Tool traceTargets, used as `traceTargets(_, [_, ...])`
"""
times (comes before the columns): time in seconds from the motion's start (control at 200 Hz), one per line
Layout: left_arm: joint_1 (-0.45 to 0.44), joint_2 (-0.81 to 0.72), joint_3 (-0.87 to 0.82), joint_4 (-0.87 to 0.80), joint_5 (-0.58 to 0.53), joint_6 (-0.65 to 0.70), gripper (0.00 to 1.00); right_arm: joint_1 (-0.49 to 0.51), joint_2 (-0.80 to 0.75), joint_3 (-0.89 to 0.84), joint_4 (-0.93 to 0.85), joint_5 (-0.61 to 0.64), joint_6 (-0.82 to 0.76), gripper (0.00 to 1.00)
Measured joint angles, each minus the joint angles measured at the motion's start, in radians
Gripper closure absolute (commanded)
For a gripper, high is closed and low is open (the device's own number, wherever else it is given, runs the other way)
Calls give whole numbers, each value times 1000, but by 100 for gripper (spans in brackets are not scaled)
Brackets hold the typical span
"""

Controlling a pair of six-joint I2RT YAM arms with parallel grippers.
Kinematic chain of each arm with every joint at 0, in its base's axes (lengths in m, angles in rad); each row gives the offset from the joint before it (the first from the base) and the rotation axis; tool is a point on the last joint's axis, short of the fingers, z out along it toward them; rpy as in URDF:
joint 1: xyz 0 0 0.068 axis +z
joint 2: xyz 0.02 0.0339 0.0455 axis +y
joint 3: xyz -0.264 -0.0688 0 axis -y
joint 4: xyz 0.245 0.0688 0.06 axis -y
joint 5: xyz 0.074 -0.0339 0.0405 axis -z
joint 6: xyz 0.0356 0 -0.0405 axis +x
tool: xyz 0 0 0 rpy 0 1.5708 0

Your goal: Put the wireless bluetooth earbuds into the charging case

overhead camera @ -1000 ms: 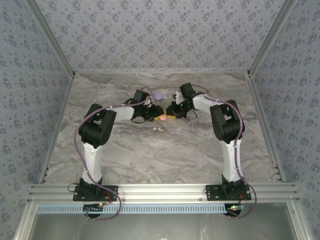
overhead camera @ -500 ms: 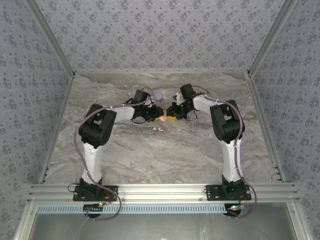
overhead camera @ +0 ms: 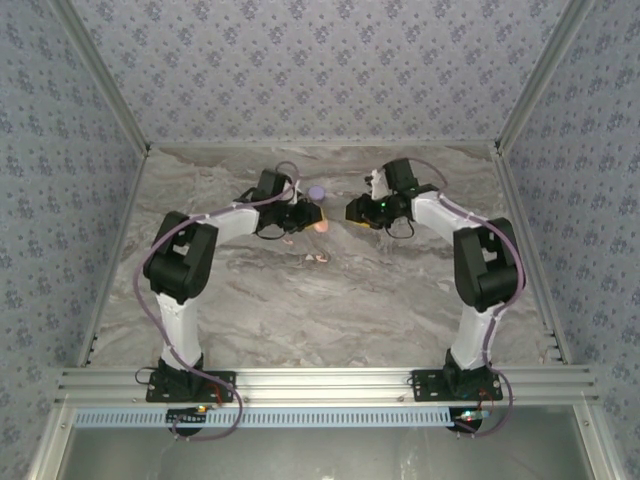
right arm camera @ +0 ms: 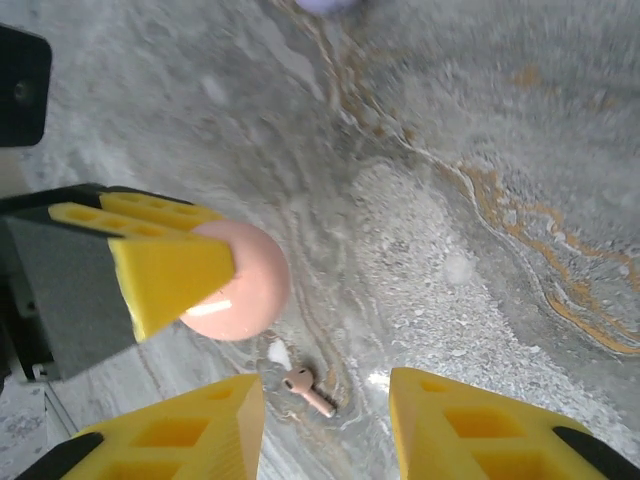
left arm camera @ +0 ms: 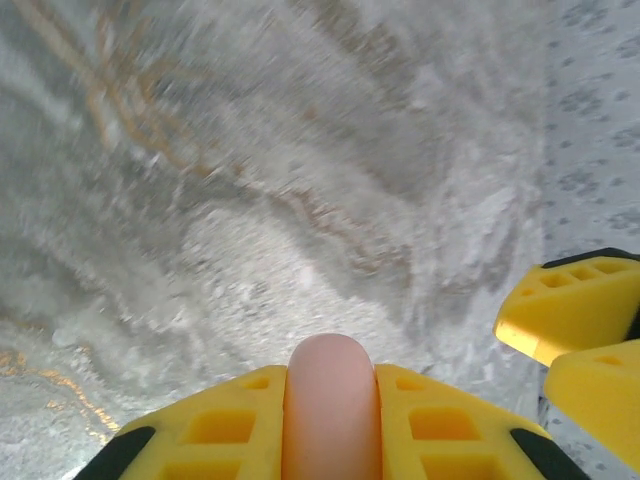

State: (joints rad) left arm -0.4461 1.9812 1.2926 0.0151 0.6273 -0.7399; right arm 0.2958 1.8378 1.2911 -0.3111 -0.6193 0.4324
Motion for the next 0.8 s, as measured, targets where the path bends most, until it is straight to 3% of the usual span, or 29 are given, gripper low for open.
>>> traceTargets(0.4, [30,-201,-4,179,195,43,79,-52,-207,-59,145,-216,-52,47])
traceTargets(0.8, [27,-267,-4,229,344,71,79,-41,-256,-50,214,-378,-76,44])
